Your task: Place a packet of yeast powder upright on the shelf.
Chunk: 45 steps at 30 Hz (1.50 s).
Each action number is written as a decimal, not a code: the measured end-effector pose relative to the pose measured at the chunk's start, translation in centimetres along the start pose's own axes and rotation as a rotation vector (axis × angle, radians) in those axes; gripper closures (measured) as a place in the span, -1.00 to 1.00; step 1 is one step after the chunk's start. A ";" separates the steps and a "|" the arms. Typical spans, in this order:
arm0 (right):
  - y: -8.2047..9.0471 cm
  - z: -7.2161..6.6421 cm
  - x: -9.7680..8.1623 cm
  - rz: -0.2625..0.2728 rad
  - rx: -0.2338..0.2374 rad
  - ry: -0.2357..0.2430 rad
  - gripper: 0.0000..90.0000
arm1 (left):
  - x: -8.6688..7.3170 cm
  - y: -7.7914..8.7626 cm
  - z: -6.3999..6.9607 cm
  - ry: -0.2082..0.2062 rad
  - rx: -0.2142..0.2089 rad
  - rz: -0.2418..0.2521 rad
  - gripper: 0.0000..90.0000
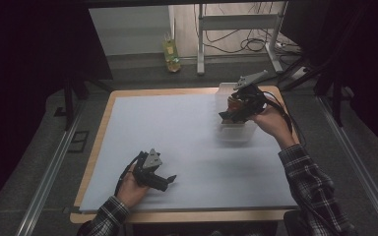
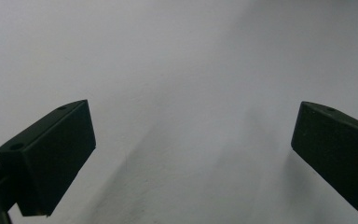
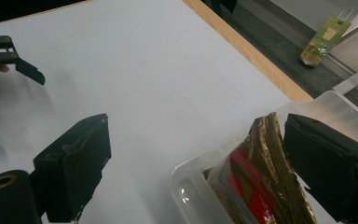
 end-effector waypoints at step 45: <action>2.2 -4.2 -2.2 0.044 0.039 -0.004 -0.94 | 0.1 0.0 0.1 0.038 -0.014 0.026 -1.00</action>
Point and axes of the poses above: each handheld gripper's, and its own axes: y roughly backward along the jaws, x roughly out of its top, z roughly to its right, the point moved 3 cm from there along -y, roughly forward along the jaws, and after that the axes turned 15 degrees about z, right-handed, at the moved point
